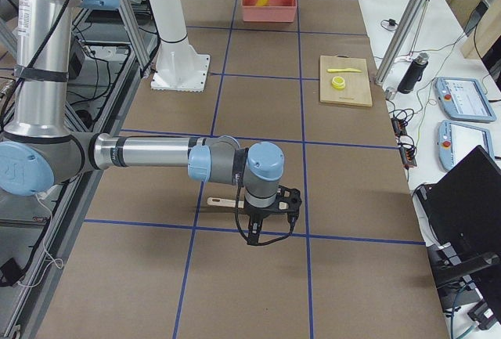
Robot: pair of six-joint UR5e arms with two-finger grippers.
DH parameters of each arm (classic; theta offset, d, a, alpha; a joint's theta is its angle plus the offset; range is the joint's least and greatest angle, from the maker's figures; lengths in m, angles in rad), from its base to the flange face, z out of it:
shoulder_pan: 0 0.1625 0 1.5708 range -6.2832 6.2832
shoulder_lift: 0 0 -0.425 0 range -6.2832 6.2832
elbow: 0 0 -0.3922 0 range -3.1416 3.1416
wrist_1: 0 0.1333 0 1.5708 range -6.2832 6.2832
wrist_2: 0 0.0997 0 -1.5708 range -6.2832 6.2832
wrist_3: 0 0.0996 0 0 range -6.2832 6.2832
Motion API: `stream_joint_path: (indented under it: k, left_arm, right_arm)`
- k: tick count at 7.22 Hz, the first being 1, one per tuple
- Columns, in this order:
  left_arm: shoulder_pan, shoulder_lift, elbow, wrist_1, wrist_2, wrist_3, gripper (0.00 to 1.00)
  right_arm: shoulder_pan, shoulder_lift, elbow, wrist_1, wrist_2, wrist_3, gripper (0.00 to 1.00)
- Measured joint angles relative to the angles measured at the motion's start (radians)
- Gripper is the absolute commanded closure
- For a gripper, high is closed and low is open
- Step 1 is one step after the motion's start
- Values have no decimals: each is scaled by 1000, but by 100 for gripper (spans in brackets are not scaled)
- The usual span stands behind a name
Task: Sweep and dump trash into bin
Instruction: 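Tilt the dustpan with the left gripper to dump items into the bin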
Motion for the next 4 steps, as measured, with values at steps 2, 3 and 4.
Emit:
stream_joint_path:
  k: [2, 3, 4]
  left_arm:
    - [-80, -16, -1, -1, -1, 1, 100]
    - [-118, -28, -1, -2, 2, 7, 100]
    - [-149, -40, -6, -3, 14, 31, 100]
  right_arm:
    - [0, -8, -7, -4, -1, 6, 0]
    - [0, -8, -11, -2, -1, 7, 0]
    - [-1, -6, -13, -1, 2, 7, 0]
